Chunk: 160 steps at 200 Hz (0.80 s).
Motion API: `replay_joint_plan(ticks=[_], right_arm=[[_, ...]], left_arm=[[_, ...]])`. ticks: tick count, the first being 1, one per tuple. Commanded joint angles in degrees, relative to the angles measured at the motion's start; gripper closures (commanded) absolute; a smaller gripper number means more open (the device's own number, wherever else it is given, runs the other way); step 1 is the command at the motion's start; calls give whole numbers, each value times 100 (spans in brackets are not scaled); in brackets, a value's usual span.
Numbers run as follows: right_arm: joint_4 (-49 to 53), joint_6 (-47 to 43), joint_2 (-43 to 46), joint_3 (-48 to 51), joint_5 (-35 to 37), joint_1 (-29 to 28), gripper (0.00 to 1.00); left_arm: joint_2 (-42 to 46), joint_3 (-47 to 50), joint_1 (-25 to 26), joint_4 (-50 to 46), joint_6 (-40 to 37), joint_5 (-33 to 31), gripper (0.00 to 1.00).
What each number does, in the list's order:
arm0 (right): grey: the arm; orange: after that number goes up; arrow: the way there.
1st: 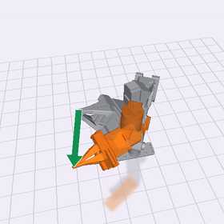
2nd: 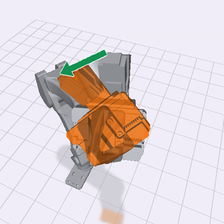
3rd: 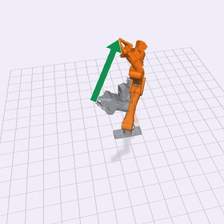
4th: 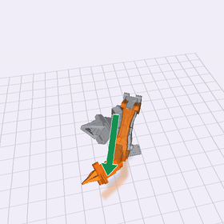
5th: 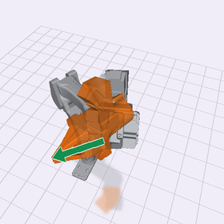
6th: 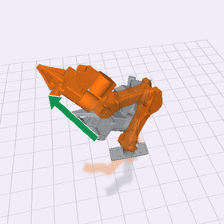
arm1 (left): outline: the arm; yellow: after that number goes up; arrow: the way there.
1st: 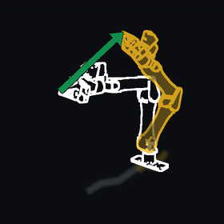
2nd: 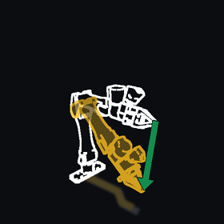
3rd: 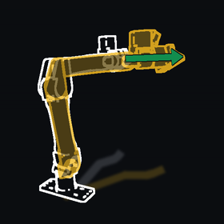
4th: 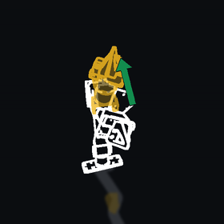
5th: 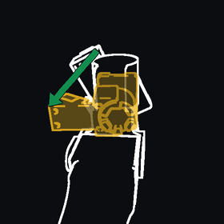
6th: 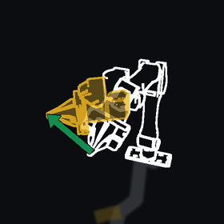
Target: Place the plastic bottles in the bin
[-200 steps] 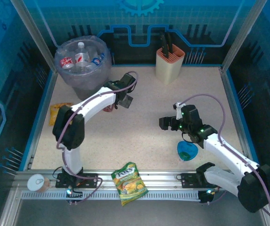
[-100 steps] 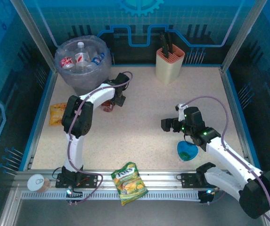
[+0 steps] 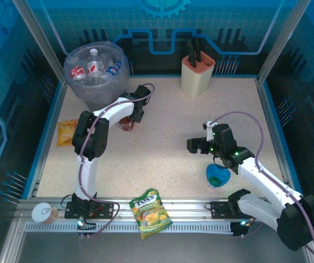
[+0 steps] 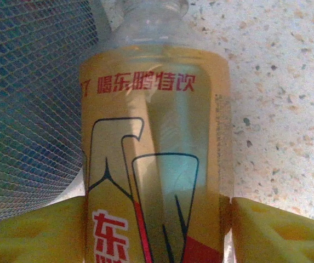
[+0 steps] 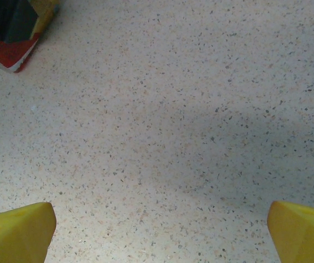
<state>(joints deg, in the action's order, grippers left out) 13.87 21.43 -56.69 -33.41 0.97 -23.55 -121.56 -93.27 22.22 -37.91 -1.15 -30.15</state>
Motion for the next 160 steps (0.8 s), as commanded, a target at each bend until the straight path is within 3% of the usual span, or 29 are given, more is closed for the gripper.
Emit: replay_joint_plan(ticks=[1, 58, 109, 127, 160], right_arm=[[-196, 27, -70, -43, -97, 70, 0], [-196, -148, -189, -131, -119, 66, 0], [-261, -95, -281, -131, -148, 70, 0], [-253, -113, -264, -131, -132, 70, 0], [-235, -152, -261, -122, -133, 69, 0]], left_arm=[[448, 209, 65, -112, 197, 438, 42], [1545, 56, 470, -540, 364, 1006, 45], [2908, -521, 429, -910, 573, 1433, 47], [3285, -852, 125, -1002, 639, 1784, 49], [3697, -1320, -976, -863, 844, 2305, 51]])
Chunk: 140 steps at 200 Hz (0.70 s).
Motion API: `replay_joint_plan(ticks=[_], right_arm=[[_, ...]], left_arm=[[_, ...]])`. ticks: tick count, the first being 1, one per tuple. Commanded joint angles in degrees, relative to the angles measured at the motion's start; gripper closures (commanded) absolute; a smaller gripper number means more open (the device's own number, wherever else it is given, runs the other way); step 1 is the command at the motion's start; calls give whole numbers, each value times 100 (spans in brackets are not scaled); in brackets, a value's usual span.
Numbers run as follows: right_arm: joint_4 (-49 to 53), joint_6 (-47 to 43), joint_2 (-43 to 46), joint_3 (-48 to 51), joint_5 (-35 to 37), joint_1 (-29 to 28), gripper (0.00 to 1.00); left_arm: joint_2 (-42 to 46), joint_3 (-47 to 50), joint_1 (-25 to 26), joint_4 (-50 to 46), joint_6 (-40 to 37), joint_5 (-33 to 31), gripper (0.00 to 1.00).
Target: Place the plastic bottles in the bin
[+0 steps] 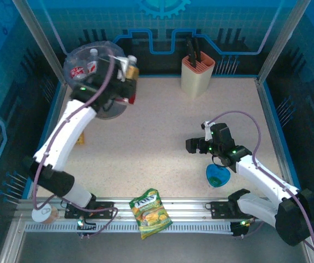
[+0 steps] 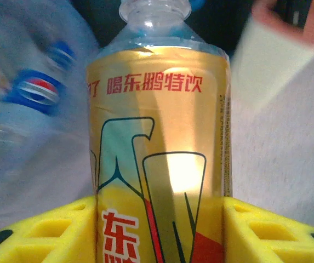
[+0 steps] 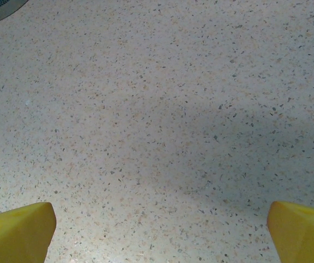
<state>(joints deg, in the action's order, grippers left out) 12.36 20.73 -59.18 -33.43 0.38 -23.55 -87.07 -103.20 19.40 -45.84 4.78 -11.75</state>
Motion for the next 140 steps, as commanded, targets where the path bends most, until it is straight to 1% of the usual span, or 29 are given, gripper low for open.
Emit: replay_joint_plan(ticks=[1, 13, 32, 56, 79, 105, 140], right_arm=[[-85, -76, -13, -120, -73, 69, 0], [-85, -78, -10, -112, -87, 70, 0], [-93, -62, 12, -77, -100, 70, 0], [-86, -35, 63, -38, -92, 70, 0], [-59, -17, 136, 14, -65, 71, 0], [-15, -8, 209, 56, -39, 70, 0], [38, -60, 249, 59, 12, 70, 0]], left_arm=[[259, -335, -719, -58, 252, 455, 51], [264, -456, -1124, 69, 242, 425, 51], [-4, -777, -1803, 96, 363, 417, 51], [-554, -1193, -2336, 120, 496, 472, 51], [-1079, -1530, -2562, 121, 568, 559, 50], [-1737, -2054, -2686, -250, 640, 777, 50], [-2094, -2026, -2703, -441, 648, 983, 50]])
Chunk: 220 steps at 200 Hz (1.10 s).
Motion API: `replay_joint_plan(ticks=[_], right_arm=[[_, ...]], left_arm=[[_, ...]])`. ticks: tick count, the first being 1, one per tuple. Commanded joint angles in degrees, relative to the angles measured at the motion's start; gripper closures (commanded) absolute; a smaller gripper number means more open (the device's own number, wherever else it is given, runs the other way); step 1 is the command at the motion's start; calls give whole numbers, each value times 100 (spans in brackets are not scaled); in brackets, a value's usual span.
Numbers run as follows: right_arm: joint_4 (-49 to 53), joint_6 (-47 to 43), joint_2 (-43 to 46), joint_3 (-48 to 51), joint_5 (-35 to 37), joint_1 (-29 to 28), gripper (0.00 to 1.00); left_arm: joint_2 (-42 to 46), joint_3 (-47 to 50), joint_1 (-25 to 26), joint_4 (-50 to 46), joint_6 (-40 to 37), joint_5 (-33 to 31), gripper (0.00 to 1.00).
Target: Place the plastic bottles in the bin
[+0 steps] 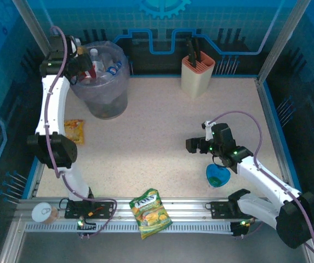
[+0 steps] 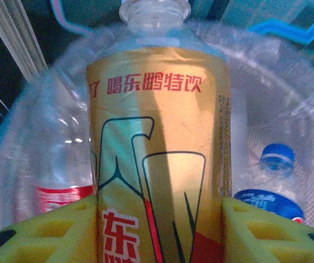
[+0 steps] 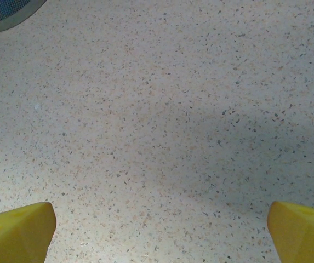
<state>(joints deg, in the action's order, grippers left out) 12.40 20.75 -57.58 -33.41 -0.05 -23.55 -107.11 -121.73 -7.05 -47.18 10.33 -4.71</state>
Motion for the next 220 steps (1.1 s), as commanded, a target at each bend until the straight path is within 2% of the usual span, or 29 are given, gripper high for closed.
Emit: replay_joint_plan(ticks=[1, 39, 64, 85, 112, 129, 142, 157, 168, 200, 220], right_arm=[[34, -62, 89, 55, 57, 70, 0], [-1, -98, 20, 28, 50, 70, 0], [-40, -98, -26, 14, 14, 70, 0], [-86, -89, -86, 3, -9, 70, 0], [-222, -30, -220, 1, -71, 71, 0], [-307, 19, -296, -25, -149, 61, 0], [-316, 20, -346, -60, -171, 29, 0], [-292, 0, -359, -105, -153, 11, 0], [-257, -2, -355, -130, -137, 0, 0], [-260, 16, -406, -169, -144, -21, 0], [-256, 22, -476, -192, -144, -66, 0]], left_arm=[[-95, -161, -59, -309, 92, 287, 50], [-21, 666, -146, 91, 357, 914, 55], [72, 930, -148, 235, 410, 1138, 51], [94, 798, -148, 126, 293, 1178, 45], [30, 440, -106, -194, 77, 1482, 48], [-234, -51, -3, -672, -379, 1511, 48], [-522, -499, 101, -1118, -896, 1367, 42], [-619, -658, 226, -1303, -1296, 1131, 27], [-588, -656, 248, -1278, -1379, 1019, 20], [-281, -489, 248, -813, -1429, 1123, 10], [-103, -566, 247, -680, -1391, 1152, 7]])
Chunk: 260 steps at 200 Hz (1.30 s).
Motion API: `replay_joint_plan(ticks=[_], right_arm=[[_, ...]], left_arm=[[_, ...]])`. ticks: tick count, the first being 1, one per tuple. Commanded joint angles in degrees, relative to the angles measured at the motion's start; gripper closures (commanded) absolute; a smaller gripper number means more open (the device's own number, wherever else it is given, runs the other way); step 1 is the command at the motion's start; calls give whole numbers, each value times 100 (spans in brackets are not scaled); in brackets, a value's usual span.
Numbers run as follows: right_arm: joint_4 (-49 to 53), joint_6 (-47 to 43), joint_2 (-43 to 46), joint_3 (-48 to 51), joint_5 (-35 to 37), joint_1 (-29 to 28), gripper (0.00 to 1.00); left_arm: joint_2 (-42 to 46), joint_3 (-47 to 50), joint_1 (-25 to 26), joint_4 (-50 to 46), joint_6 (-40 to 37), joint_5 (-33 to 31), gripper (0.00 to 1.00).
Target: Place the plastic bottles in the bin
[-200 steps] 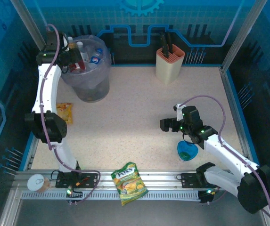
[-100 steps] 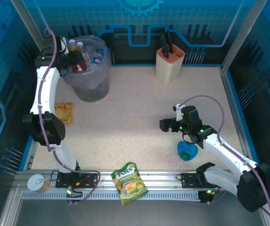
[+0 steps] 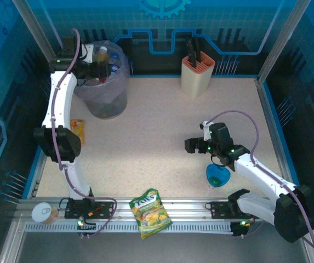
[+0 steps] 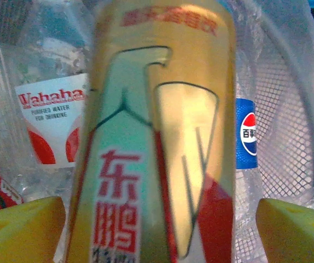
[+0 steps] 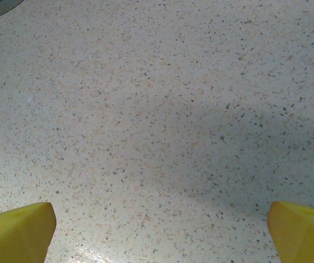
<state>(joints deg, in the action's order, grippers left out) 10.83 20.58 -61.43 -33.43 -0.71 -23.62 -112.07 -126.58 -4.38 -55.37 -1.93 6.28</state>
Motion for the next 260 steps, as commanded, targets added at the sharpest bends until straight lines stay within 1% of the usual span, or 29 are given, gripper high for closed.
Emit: replay_joint_plan(ticks=[1, 22, 52, 66, 83, 108, 112, 137, 152, 162, 169, 187, 198, 214, 226, 239, 260], right_arm=[[-99, 41, -94, -195, -83, -62, 0], [-108, 28, -157, -241, -79, -107, 0], [-112, 16, -216, -279, -65, -151, 0], [-108, 16, -199, -267, -29, -161, 0], [-116, -29, -157, -267, 69, -161, 0], [62, -269, -147, -457, 188, -156, 0], [95, -317, -150, -491, 214, -152, 0], [246, -660, -132, -696, 475, -71, 0], [322, -827, -144, -810, 637, 26, 0], [361, -975, -179, -886, 818, 87, 0], [418, -1064, -219, -942, 999, 130, 0], [506, -1180, -350, -1032, 1467, 329, 0], [504, -1209, -472, -1042, 1508, 558, 0], [188, -1254, -641, -924, 1391, 877, 0], [-174, -1305, -759, -756, 1322, 1056, 0], [-548, -1374, -882, -580, 1319, 1174, 0], [-1014, -1510, -1017, -400, 1338, 1263, 0]], left_arm=[[395, -83, -19, 149, -162, 55, 7], [624, -151, -37, 383, -46, 174, 1], [760, -376, -75, 567, 65, -374, 1], [884, -309, -98, 586, 146, -362, 1], [1228, 141, -89, 741, 206, -230, 1], [2092, 1339, 18, 1195, 234, -281, 1], [2260, 1645, 55, 1305, 227, -285, 1], [3319, 2949, 428, 1839, 315, -432, 1], [3887, 3735, 928, 2155, 217, -841, 1], [4243, 4296, 1377, 2360, 104, -1258, 1], [4502, 4716, 1571, 2543, 127, -1510, 1], [5190, 6082, 1669, 3312, 474, -1710, 1], [5506, 6877, 1669, 3829, 648, -1845, 1], [5660, 7811, 1669, 4563, 628, -2135, 1], [5525, 8226, 1669, 4936, 455, -2416, 1], [5302, 8687, 1664, 5601, 261, -2689, 1], [4826, 9165, 1620, 6414, 189, -2712, 1]])
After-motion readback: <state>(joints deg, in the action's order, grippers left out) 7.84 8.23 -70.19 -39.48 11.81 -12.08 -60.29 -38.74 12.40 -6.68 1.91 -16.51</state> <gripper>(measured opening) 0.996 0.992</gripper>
